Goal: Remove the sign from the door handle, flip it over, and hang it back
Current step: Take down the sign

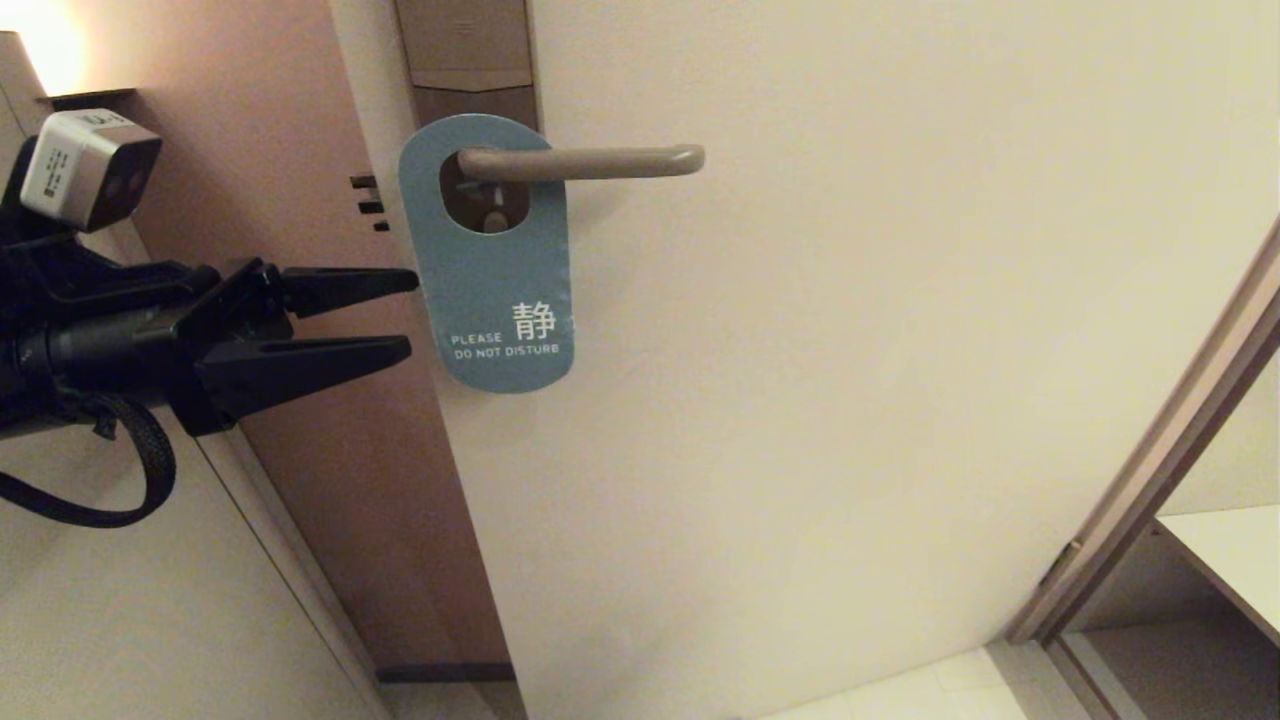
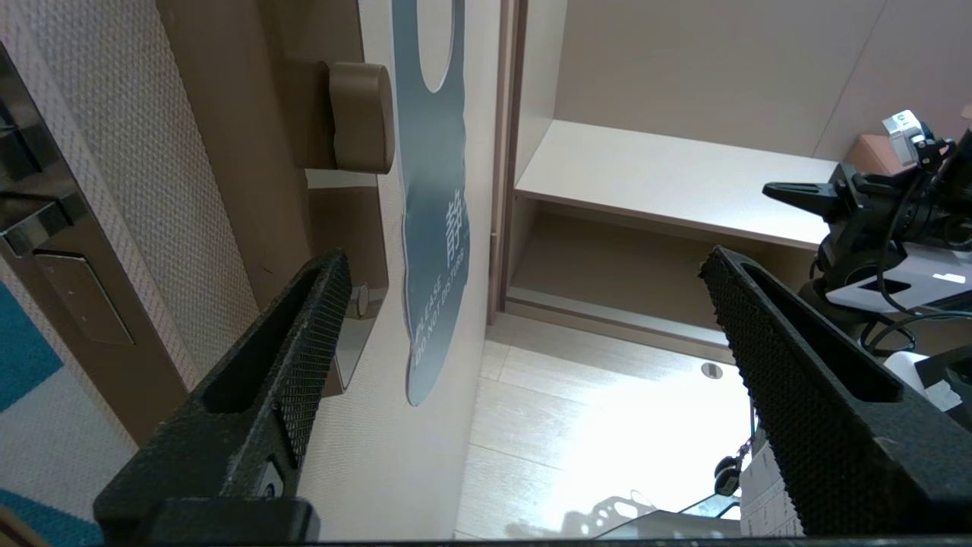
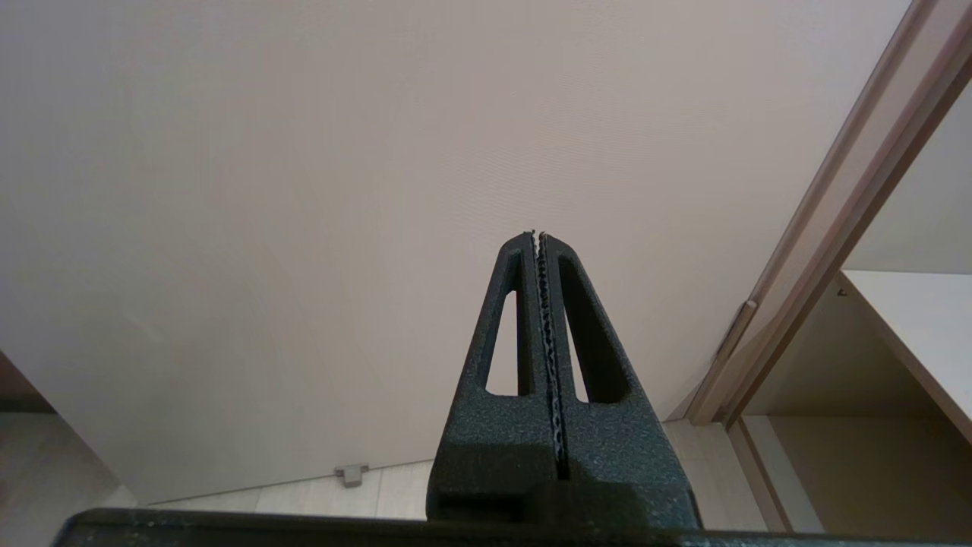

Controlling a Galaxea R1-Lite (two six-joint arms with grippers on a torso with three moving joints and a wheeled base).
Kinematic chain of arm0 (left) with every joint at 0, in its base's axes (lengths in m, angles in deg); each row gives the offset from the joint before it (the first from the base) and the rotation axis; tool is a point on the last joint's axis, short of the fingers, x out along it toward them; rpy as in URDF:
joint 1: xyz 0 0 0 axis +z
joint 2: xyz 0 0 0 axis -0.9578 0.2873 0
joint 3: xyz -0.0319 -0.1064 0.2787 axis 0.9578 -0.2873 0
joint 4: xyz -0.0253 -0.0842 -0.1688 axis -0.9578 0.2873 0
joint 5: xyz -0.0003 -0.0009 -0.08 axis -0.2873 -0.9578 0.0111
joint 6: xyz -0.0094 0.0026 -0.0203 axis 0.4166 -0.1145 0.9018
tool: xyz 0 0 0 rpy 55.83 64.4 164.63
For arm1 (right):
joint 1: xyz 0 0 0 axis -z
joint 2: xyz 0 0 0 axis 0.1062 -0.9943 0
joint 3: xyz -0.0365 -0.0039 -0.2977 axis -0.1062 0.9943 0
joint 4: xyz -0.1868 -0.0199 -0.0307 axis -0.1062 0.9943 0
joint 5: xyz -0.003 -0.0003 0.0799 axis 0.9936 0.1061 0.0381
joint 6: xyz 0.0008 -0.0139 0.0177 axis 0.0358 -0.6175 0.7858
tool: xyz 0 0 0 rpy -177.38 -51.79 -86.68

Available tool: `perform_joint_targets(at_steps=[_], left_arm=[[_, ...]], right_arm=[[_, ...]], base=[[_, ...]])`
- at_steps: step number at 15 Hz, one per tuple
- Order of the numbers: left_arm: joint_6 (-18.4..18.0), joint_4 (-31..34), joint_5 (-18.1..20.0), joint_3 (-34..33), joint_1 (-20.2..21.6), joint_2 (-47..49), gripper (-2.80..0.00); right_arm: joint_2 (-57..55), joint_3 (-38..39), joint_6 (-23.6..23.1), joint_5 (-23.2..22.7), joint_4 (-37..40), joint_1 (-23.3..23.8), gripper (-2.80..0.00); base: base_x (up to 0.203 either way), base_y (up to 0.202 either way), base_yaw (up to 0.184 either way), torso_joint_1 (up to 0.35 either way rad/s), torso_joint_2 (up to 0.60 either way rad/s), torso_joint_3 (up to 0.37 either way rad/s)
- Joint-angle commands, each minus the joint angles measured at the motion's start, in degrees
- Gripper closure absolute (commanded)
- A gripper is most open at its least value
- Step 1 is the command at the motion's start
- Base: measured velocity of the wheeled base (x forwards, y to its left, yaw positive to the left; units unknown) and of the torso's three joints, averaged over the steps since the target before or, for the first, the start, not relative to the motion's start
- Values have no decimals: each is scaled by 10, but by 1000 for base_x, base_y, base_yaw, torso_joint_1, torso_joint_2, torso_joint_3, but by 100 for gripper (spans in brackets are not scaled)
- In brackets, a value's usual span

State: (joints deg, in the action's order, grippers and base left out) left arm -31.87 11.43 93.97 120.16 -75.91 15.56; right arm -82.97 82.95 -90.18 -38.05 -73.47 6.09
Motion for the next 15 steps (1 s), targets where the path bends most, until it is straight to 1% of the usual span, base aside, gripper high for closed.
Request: perform_joint_targets(at_steps=[1, 6, 10, 15], left_arm=[[0, -2, 4, 1, -1, 1, -280], [1, -2, 3, 2, -17, 4, -280], [1, -3, 1, 3, -18, 13, -280], [1, -3, 1, 48, -19, 44, -280]], right_arm=[[0, 0, 0, 0, 0, 0, 0], [0, 0, 0, 0, 0, 0, 0], [0, 0, 0, 0, 0, 0, 0], [0, 0, 0, 0, 0, 0, 0]], base=[[0, 0, 0, 0, 0, 0], [0, 0, 0, 0, 0, 0], [0, 0, 0, 0, 0, 0], [0, 0, 0, 0, 0, 0]])
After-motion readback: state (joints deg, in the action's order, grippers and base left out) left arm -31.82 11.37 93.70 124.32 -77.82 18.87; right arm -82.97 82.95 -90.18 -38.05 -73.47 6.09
